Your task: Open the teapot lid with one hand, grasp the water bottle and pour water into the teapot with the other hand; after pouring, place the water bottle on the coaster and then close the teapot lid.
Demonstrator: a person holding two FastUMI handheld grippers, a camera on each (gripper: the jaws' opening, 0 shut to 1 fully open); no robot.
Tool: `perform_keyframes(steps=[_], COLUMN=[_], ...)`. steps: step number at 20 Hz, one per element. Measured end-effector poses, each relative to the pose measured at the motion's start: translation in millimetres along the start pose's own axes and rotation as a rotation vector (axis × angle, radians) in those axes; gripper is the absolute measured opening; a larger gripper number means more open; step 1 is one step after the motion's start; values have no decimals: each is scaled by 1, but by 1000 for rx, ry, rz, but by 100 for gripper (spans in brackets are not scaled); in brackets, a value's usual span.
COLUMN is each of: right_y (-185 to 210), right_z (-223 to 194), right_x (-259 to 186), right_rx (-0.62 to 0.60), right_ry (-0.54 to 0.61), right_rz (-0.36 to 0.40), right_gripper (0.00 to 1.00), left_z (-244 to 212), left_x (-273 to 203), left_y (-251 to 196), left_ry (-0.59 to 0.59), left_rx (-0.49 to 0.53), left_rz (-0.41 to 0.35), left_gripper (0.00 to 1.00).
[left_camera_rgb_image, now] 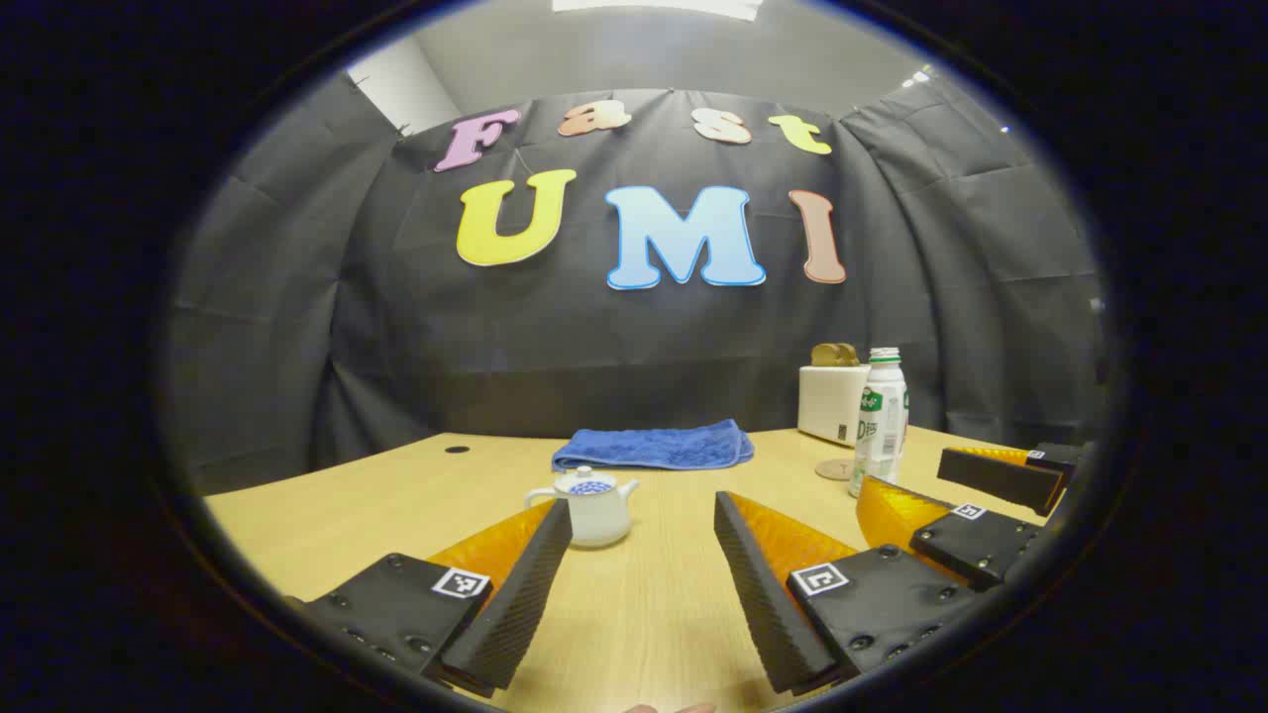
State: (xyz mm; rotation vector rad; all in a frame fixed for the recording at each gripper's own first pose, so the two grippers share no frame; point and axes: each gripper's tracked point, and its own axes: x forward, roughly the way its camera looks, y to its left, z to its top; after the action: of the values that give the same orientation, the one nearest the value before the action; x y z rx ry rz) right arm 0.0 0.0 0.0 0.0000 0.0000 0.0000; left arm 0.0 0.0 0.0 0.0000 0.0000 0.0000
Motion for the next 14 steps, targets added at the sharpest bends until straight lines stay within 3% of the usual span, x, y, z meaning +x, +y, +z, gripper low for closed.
perform_keyframes(steps=[14], right_y=[2], right_z=[-1], right_x=[1], right_rx=[1], right_ry=[0], right_rz=[17], right_gripper=[96], left_z=[-1], left_x=[0], left_y=[0], left_ry=[0], left_rx=[0], left_rz=[-2], left_gripper=[99])
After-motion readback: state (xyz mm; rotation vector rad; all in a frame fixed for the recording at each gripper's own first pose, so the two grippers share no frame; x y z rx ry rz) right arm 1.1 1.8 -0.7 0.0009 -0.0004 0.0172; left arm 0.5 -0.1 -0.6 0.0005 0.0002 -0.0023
